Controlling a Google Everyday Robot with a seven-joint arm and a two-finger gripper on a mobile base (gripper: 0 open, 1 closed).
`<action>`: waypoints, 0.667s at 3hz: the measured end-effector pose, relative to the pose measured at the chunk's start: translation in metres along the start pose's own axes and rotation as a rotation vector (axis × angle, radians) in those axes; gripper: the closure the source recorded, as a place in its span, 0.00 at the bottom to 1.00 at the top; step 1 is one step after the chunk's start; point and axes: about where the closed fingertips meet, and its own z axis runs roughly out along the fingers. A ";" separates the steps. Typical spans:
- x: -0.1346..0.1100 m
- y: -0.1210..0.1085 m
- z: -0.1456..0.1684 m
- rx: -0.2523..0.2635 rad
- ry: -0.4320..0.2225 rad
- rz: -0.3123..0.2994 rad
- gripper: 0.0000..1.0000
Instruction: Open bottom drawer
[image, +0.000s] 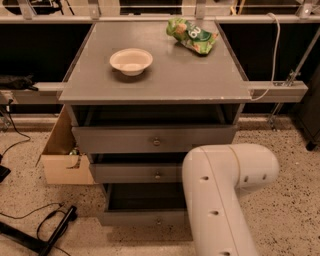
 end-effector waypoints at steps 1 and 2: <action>-0.001 0.001 -0.001 0.002 -0.009 -0.004 1.00; 0.004 0.008 -0.003 -0.006 -0.014 0.008 1.00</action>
Offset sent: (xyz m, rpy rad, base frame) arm -0.4051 -0.2032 0.1065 0.3373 0.3459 -0.4056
